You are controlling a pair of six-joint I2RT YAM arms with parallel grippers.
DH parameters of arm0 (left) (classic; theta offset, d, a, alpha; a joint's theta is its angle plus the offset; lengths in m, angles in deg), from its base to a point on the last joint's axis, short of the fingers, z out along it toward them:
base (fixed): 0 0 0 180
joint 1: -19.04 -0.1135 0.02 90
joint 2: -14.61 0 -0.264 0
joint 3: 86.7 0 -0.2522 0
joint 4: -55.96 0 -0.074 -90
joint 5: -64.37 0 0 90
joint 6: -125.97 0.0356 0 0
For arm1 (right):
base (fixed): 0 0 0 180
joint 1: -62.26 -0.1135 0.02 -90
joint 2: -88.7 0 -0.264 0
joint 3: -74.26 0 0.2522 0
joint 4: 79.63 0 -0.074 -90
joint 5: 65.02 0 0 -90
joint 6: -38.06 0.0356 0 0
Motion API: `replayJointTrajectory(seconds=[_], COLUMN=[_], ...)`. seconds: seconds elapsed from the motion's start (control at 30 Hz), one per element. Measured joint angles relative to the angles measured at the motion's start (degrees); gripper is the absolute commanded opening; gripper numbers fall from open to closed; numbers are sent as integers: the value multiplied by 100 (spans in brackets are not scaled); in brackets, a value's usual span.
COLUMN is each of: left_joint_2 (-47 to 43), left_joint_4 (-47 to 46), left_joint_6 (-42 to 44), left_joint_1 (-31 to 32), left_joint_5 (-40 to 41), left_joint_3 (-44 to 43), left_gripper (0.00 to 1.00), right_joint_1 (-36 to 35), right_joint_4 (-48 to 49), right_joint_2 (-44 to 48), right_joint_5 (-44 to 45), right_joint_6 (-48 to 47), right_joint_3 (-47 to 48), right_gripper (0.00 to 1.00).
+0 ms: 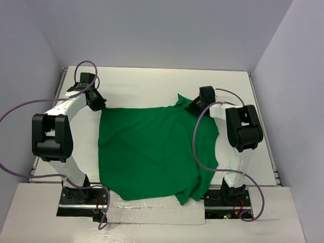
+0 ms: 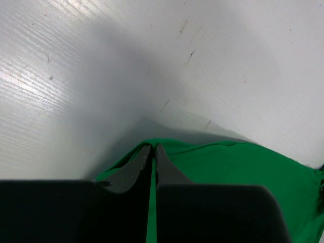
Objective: Fold and stack the t-shirts
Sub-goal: Flatten out the tshirt
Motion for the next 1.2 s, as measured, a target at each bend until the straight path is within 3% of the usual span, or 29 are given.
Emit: replayJointTrajectory(seconds=[0.17,0.33,0.6,0.93,1.2], left_joint_2=[-12,-151,-160,-47,783], left_joint_4=[8,102,545,601,594], left_joint_6=[0,0,67,85,44], left_joint_1=[-16,-136,-363,-787,-871], left_joint_5=[-2,-8,-95,-307,-524], left_joint_3=[-2,-37,-1443,-2502,-2873], left_gripper=[10,10,10,10,10], right_joint_1=[28,78,407,984,1017], right_joint_4=[-166,-233,-554,-957,348], right_joint_2=[461,1654,2683,2611,1473], right_joint_5=[105,239,281,105,-684], right_joint_6=[-147,-358,-574,-721,-560], right_joint_3=[11,67,646,1622,1938], right_gripper=[9,9,9,9,9])
